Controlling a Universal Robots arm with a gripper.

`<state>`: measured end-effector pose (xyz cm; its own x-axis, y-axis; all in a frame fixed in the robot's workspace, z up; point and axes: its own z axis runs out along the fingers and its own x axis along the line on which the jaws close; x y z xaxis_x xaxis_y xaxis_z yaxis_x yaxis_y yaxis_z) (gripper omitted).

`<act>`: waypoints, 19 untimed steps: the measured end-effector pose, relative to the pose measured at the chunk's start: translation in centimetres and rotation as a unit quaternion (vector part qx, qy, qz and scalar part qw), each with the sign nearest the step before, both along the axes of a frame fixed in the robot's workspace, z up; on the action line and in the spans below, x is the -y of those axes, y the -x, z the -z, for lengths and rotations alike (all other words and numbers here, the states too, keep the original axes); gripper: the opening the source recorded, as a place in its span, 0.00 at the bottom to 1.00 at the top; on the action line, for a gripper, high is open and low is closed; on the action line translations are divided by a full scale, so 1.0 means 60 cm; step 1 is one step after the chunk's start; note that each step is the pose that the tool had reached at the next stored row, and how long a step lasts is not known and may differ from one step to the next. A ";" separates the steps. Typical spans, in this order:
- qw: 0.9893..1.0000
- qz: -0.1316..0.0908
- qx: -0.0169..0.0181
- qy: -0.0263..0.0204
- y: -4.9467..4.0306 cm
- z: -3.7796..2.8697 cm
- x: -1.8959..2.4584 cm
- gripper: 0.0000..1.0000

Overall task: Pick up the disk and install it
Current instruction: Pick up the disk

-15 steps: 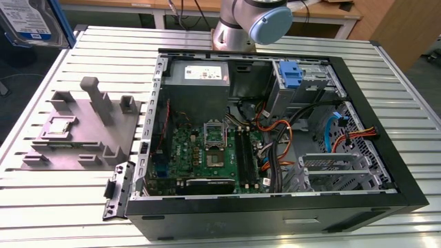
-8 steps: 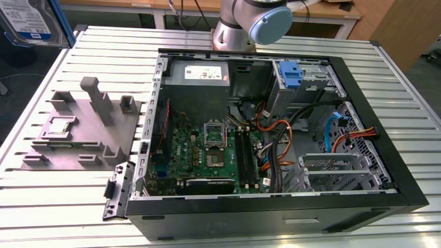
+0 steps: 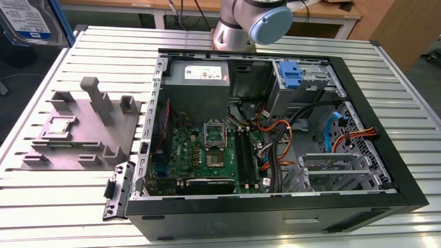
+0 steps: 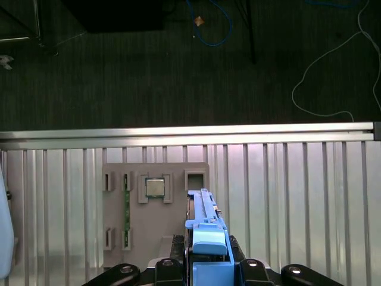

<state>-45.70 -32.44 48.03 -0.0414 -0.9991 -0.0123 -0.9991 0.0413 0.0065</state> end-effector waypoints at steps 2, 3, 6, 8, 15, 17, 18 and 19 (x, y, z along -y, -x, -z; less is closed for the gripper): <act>1.000 0.000 0.000 0.000 0.000 -0.001 0.0000 0.37; 1.000 0.000 0.000 0.000 0.000 -0.001 0.0000 0.37; 1.000 0.000 0.000 0.000 0.000 -0.002 0.0000 0.37; 1.000 0.000 0.000 0.000 0.000 -0.002 0.0000 0.37; 1.000 0.000 0.000 0.000 0.000 -0.010 0.0000 0.37; 1.000 0.000 0.000 0.000 0.000 -0.012 0.0000 0.37; 1.000 0.000 0.000 0.000 0.000 -0.012 0.0000 0.37; 1.000 0.000 0.000 0.000 0.000 -0.012 0.0000 0.37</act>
<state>-45.70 -32.44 48.76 -0.0413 -0.9991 -0.0122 -0.9991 0.0412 0.0065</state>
